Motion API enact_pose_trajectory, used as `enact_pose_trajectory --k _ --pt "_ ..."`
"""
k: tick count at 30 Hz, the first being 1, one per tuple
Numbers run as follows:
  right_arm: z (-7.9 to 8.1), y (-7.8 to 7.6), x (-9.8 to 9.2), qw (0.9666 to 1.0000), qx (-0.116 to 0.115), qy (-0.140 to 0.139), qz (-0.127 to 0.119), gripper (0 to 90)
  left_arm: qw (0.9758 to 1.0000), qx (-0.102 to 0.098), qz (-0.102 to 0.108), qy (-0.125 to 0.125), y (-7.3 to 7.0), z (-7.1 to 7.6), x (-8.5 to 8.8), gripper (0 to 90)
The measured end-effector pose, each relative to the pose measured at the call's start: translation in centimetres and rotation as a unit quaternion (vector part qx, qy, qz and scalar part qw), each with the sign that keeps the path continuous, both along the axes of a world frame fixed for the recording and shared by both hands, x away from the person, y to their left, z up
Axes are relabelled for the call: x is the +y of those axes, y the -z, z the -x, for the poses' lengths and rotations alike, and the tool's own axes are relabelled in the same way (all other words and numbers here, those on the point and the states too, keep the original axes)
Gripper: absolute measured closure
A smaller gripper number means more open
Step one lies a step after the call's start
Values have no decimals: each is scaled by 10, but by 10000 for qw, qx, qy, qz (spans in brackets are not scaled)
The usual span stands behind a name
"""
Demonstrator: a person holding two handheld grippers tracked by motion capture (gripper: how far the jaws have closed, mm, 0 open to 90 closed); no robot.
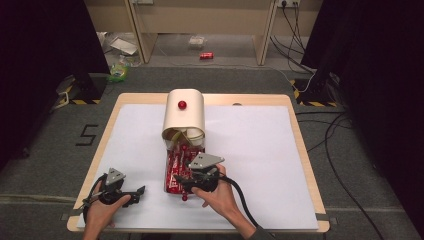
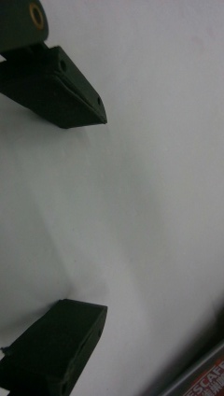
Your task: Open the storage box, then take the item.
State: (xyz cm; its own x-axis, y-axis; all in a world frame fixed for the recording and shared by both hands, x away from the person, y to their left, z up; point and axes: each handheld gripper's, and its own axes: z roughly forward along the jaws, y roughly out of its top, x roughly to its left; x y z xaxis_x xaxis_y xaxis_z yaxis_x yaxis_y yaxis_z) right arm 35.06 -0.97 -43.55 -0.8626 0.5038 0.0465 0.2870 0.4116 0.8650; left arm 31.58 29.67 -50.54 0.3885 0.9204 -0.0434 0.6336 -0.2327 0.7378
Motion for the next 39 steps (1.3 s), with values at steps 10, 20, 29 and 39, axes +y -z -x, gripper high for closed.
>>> enact_pose_trajectory --k 10,20,29,39 --pt "-4 1 6 10000 19 -40 62 434 10000 -1 -1 -1 0 0 0 73" --pt "-4 2 11 9997 18 -142 179 475 10000 -3 5 2 0 0 0 73" --pt "-5 1 18 9995 47 -113 278 481 10000 -3 -12 4 0 0 0 72" --pt "-11 8 30 9981 229 114 567 421 10000 -3 -12 4 0 0 0 72"
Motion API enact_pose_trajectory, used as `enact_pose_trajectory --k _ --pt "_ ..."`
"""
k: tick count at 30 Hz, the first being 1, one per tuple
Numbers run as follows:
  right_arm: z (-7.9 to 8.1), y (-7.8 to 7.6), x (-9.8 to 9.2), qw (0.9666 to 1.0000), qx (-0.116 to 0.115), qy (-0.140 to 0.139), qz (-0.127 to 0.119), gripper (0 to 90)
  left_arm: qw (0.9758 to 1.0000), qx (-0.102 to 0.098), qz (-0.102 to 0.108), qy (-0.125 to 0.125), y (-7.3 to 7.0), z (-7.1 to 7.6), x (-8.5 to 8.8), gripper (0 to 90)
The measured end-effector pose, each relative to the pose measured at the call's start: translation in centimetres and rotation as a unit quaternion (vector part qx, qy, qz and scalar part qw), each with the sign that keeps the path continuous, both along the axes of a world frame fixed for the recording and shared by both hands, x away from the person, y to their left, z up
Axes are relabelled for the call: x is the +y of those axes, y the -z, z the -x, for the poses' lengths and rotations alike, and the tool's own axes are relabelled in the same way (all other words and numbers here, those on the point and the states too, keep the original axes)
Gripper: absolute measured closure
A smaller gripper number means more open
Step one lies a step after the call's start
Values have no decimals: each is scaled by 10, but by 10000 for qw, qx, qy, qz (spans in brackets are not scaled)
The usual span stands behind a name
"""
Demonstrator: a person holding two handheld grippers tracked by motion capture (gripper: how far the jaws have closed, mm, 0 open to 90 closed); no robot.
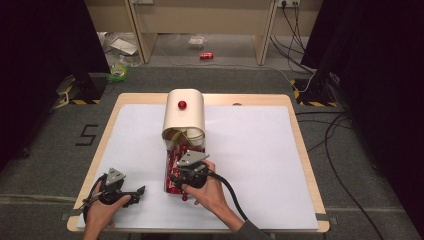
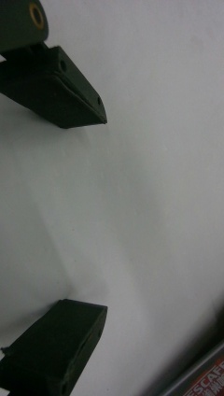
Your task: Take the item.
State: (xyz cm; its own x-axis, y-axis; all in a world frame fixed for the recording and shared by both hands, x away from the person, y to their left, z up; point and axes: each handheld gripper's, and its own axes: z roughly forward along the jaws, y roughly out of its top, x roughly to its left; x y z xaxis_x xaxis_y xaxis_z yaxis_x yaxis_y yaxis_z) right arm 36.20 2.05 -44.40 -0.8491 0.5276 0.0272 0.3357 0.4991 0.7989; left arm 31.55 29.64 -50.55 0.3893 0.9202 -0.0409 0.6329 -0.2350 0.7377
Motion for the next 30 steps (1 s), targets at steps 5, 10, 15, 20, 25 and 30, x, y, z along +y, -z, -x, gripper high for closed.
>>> enact_pose_trajectory --k 5,10,15,20,25,30 --pt "-1 0 4 9997 -60 59 249 431 10000 0 1 0 0 0 0 72" --pt "-2 0 3 9994 -104 97 324 485 10000 -1 1 0 0 0 0 72" --pt "-3 -1 0 9988 -161 55 454 566 10000 -2 0 0 0 0 0 72" --pt "-5 -1 -5 9992 -52 21 388 622 10000 -1 2 -1 0 0 0 72" --pt "-12 -3 -14 9995 76 64 289 681 10000 -4 3 -1 0 0 0 72" --pt "-16 -4 -24 9988 -30 186 450 720 10000 -1 3 0 0 0 0 72"
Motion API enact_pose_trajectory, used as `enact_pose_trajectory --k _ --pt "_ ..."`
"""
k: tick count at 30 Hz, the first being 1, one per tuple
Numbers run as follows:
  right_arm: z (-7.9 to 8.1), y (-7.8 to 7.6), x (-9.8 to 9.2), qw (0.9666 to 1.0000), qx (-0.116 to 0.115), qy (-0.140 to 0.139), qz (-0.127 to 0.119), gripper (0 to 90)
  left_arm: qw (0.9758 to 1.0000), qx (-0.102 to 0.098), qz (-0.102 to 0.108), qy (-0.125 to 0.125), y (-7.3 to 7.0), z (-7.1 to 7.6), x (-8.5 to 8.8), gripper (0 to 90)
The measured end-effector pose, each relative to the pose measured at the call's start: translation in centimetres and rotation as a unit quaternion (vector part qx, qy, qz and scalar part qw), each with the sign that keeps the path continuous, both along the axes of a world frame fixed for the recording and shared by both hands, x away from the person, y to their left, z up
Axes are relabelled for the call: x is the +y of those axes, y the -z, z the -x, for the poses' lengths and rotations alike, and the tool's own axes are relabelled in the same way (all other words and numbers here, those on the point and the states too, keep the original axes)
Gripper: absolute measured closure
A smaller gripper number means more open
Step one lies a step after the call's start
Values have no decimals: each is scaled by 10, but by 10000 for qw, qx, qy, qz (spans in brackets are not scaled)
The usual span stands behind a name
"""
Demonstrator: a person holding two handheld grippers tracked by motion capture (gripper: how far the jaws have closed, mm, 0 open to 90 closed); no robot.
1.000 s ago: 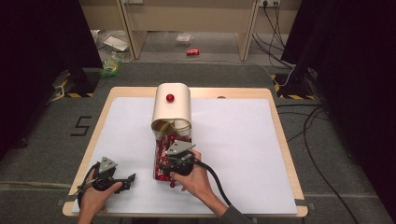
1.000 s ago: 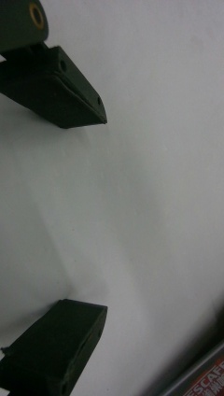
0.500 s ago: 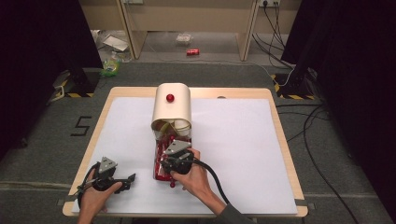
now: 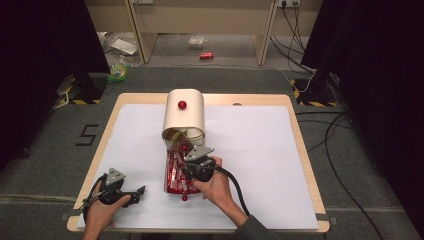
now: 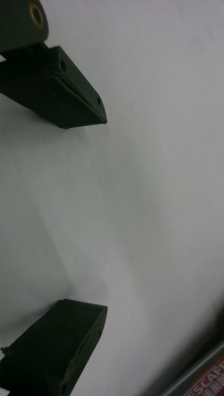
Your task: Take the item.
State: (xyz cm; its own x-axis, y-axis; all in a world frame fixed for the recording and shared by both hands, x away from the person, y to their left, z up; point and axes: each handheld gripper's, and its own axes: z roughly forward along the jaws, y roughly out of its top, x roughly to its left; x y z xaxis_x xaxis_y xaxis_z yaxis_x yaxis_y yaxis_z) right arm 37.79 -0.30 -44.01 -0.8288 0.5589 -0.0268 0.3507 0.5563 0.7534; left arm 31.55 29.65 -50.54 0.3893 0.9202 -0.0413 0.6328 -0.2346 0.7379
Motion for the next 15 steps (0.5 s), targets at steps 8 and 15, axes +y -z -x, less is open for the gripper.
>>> enact_pose_trajectory --k 8,15 --pt "-3 3 -2 10000 24 55 -5 698 10000 -3 -1 -2 0 0 0 72" --pt "-5 3 -5 9999 85 65 -102 752 10000 1 1 2 0 0 0 73"
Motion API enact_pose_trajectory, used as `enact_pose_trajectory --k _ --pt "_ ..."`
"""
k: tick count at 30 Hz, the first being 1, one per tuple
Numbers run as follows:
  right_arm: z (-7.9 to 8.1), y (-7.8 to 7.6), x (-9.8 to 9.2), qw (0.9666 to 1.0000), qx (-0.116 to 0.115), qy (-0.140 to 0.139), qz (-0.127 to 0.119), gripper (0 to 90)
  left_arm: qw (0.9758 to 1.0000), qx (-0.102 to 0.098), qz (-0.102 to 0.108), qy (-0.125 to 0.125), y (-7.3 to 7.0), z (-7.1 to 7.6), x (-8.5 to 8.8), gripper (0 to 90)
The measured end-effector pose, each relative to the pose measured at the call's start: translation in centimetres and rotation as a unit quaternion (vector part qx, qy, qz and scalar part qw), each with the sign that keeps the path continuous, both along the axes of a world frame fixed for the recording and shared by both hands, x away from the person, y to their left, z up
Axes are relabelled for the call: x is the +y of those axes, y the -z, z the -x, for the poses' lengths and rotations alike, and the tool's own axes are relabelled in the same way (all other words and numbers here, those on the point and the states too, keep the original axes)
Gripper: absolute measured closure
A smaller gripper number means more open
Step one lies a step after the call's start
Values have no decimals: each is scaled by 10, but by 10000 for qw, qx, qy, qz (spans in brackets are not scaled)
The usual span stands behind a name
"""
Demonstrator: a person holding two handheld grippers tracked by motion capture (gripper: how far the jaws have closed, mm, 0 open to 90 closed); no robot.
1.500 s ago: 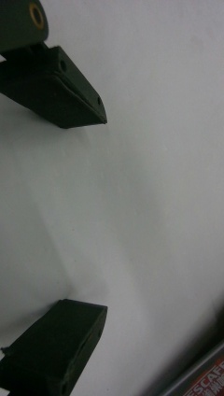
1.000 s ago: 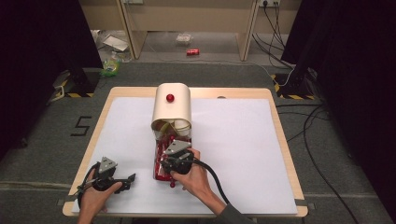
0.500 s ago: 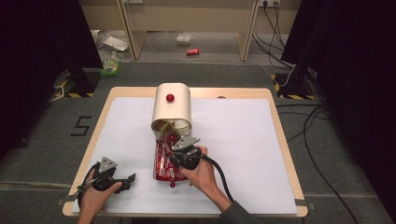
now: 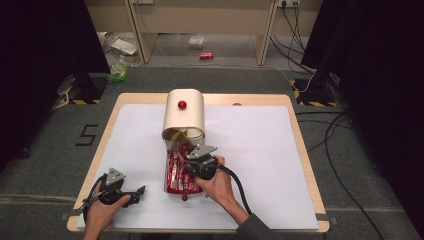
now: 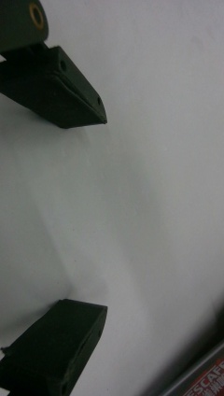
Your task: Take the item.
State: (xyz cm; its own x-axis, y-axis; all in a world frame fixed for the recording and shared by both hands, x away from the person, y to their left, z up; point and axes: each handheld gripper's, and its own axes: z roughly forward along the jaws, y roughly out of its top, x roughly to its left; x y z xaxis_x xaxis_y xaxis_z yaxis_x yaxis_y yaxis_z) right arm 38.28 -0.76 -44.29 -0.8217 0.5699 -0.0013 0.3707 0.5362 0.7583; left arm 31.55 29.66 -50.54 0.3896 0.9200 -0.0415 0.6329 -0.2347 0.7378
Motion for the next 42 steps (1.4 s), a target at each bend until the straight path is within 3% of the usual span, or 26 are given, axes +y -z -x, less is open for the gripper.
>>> enact_pose_trajectory --k 3,7,15,29,42 --pt "0 -2 -3 10000 -49 8 -19 772 10000 -3 2 -1 0 0 0 72" --pt "0 -6 -11 9992 225 -34 -317 807 10000 -2 0 -1 0 0 0 73" --pt "3 -10 -14 9982 403 -169 -399 818 10000 -1 0 -2 0 0 0 72" --pt "9 -20 -28 9987 298 -270 -311 831 10000 -3 3 -1 0 0 0 73" --pt "25 -27 -45 9977 247 -437 -447 833 10000 -3 1 -1 0 0 0 73"
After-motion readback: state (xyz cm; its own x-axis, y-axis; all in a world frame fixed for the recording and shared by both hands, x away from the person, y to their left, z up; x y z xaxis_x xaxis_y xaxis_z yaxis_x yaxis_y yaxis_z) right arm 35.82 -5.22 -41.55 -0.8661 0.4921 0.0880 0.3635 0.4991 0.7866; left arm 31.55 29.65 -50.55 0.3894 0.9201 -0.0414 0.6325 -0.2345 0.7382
